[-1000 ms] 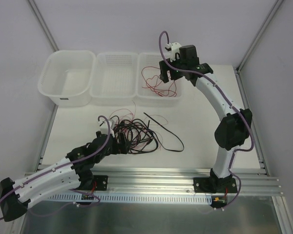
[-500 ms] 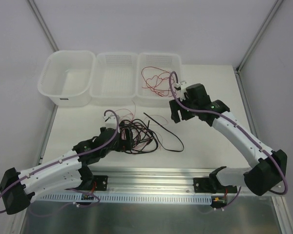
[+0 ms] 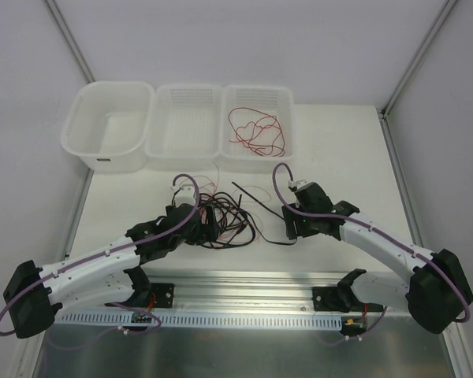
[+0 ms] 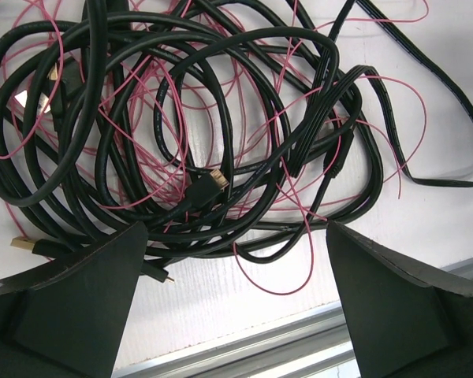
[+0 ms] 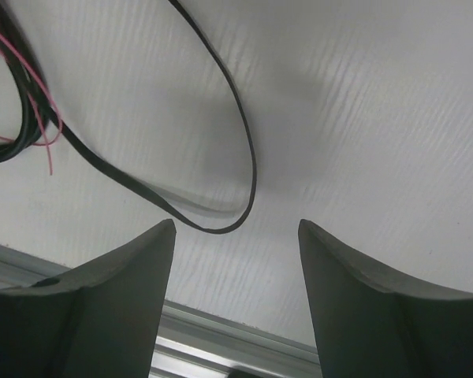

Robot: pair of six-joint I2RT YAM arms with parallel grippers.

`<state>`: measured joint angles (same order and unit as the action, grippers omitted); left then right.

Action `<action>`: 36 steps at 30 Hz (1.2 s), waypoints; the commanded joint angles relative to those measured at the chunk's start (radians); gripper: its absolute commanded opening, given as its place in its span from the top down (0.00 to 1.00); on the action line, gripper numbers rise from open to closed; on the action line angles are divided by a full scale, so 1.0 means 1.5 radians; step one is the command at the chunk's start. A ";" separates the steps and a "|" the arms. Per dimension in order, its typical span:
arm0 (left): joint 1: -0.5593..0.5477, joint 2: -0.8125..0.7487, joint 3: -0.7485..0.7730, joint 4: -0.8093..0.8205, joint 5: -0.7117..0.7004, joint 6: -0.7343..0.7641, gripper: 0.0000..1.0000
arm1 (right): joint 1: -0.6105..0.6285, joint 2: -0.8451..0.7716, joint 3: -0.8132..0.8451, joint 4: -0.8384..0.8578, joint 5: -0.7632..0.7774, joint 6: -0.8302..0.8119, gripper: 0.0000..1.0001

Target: Untangle the cables

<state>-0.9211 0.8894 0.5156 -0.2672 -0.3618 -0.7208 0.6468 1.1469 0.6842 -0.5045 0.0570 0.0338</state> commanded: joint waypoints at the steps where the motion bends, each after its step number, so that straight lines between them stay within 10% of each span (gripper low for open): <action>1: 0.005 0.006 0.001 0.007 0.019 -0.030 0.01 | 0.004 0.008 -0.010 0.061 0.036 0.046 0.34; 14: 0.005 0.028 -0.002 0.011 0.017 -0.038 0.01 | 0.017 0.126 -0.030 0.119 0.056 0.053 0.55; 21: 0.005 0.057 -0.007 0.021 0.005 -0.040 0.01 | 0.028 0.100 -0.020 0.079 0.099 0.043 0.98; 36: 0.020 0.130 -0.033 0.042 0.005 -0.060 0.01 | 0.028 -0.200 0.199 -0.191 0.207 -0.007 0.99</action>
<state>-0.9020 1.0615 0.4862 -0.2123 -0.3496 -0.7795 0.6853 0.9478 0.8692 -0.6636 0.2893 0.0574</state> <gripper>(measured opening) 0.991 0.017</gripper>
